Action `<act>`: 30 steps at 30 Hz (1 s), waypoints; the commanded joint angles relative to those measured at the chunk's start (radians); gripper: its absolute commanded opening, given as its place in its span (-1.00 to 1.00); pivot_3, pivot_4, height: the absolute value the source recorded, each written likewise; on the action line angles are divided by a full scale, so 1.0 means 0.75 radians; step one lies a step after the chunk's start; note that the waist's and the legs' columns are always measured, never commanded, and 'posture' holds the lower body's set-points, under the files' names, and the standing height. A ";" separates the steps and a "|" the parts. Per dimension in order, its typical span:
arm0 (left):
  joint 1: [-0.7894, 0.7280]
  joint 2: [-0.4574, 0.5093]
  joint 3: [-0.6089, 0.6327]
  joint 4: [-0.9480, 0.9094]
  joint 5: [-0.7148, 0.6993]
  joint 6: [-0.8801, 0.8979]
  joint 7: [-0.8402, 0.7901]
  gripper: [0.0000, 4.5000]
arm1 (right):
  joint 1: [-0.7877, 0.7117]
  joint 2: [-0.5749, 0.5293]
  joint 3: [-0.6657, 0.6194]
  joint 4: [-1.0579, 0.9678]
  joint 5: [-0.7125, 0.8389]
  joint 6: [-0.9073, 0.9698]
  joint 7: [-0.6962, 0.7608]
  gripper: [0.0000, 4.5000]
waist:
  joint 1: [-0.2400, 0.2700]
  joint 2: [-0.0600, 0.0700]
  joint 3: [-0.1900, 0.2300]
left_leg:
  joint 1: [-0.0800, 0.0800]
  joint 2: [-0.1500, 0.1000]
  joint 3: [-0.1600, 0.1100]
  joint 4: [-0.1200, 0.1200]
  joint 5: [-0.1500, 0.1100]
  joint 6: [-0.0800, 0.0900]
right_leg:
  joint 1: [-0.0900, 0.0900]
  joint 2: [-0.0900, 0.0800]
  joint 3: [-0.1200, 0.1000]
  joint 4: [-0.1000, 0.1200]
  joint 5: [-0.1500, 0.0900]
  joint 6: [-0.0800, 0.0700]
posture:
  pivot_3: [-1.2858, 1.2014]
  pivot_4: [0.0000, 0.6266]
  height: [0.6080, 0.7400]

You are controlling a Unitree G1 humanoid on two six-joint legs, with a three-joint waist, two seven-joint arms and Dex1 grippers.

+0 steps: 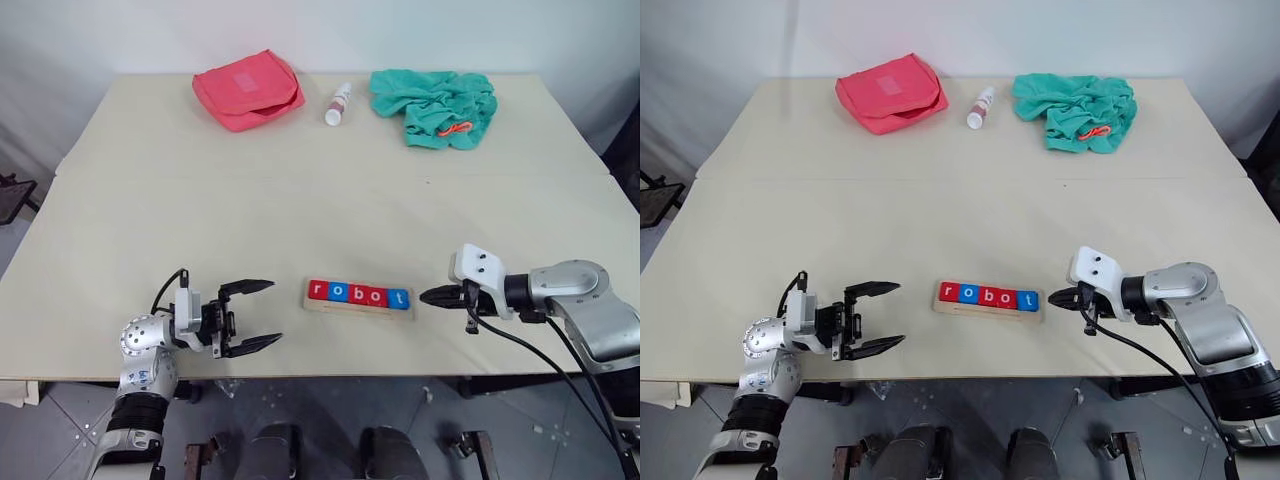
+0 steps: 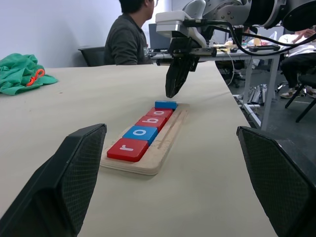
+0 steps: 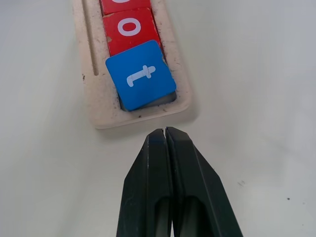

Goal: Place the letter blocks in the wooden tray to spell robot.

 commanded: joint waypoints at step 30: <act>0.043 -0.007 0.002 -0.061 -0.002 -0.013 0.032 1.00 | -0.184 0.116 0.033 -0.149 0.051 0.109 -0.043 -0.97 | -0.001 0.000 0.000 | 0.000 0.000 -0.001 0.000 0.000 0.000 | 0.000 0.000 0.000 0.000 0.000 0.000 | 0.03 -0.52 1.00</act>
